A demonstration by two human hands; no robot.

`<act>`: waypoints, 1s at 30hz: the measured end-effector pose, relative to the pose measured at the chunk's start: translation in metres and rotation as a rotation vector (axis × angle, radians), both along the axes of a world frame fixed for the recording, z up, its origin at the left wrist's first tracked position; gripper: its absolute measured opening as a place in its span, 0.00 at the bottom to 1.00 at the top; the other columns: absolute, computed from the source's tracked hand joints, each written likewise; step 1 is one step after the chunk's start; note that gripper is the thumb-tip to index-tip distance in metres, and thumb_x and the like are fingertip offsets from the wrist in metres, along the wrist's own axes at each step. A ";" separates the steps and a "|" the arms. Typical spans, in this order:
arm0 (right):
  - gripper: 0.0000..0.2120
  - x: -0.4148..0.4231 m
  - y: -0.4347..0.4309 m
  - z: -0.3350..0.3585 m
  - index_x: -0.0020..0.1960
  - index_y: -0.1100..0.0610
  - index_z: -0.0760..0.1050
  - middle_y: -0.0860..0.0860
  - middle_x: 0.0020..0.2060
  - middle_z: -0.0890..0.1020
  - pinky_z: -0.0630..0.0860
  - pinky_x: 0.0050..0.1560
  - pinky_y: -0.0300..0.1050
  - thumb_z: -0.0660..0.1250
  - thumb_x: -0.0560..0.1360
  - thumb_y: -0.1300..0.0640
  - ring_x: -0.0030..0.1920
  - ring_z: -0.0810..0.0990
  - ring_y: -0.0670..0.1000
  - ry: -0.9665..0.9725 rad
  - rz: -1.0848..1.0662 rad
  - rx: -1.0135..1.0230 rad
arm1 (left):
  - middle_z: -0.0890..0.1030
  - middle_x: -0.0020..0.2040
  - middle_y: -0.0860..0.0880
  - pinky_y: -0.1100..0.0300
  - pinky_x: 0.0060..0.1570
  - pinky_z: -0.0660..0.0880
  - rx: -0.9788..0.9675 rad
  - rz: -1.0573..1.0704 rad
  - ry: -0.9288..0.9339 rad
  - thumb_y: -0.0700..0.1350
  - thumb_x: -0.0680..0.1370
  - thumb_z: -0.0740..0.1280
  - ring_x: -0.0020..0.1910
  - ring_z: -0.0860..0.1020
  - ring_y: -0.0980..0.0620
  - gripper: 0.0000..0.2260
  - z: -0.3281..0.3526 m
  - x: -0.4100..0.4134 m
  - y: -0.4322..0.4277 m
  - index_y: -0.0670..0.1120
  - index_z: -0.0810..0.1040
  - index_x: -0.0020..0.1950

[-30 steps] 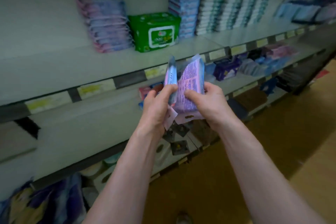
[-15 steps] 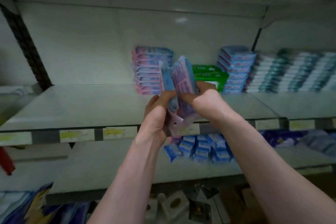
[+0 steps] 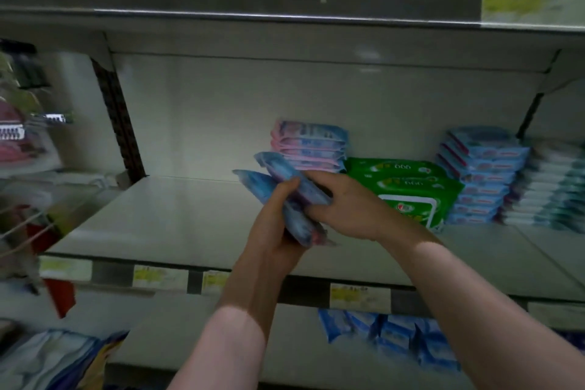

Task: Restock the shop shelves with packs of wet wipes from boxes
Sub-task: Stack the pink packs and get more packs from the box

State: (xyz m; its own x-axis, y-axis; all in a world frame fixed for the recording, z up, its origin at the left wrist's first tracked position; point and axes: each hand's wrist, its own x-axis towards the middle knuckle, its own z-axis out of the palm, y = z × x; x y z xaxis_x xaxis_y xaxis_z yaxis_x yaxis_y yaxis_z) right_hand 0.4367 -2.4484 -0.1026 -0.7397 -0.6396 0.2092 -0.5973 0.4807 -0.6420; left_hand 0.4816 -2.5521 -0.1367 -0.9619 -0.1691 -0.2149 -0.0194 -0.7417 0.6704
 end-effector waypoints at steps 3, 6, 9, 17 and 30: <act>0.16 -0.015 -0.008 0.009 0.60 0.51 0.76 0.46 0.52 0.79 0.75 0.50 0.36 0.71 0.73 0.57 0.50 0.79 0.46 -0.045 0.006 -0.003 | 0.81 0.55 0.37 0.51 0.49 0.79 0.094 -0.059 0.127 0.48 0.72 0.63 0.51 0.82 0.42 0.20 -0.002 -0.011 -0.021 0.40 0.78 0.60; 0.26 -0.029 -0.015 0.016 0.68 0.47 0.72 0.42 0.60 0.75 0.69 0.48 0.27 0.73 0.71 0.48 0.56 0.75 0.41 -0.075 -0.024 0.011 | 0.80 0.57 0.37 0.44 0.61 0.70 0.109 -0.100 0.275 0.45 0.73 0.59 0.52 0.81 0.41 0.17 -0.002 -0.023 -0.039 0.40 0.83 0.53; 0.27 -0.039 -0.025 0.025 0.67 0.44 0.71 0.40 0.61 0.74 0.71 0.56 0.35 0.72 0.70 0.43 0.58 0.74 0.40 -0.148 -0.047 -0.035 | 0.80 0.57 0.37 0.44 0.61 0.72 0.174 -0.106 0.329 0.43 0.77 0.55 0.52 0.80 0.41 0.18 0.001 -0.037 -0.053 0.40 0.78 0.59; 0.07 -0.072 -0.049 0.038 0.49 0.53 0.81 0.50 0.44 0.85 0.81 0.49 0.44 0.70 0.74 0.51 0.44 0.84 0.48 -0.368 -0.150 -0.181 | 0.81 0.56 0.37 0.44 0.58 0.75 0.187 -0.091 0.347 0.42 0.79 0.57 0.51 0.81 0.40 0.16 0.013 -0.059 -0.081 0.41 0.75 0.64; 0.12 -0.123 -0.054 0.053 0.47 0.62 0.79 0.56 0.38 0.84 0.80 0.34 0.42 0.73 0.71 0.53 0.32 0.82 0.52 -0.630 -0.329 -0.605 | 0.80 0.57 0.40 0.44 0.62 0.71 0.187 -0.123 0.260 0.45 0.75 0.62 0.54 0.78 0.41 0.12 0.025 -0.075 -0.085 0.43 0.79 0.55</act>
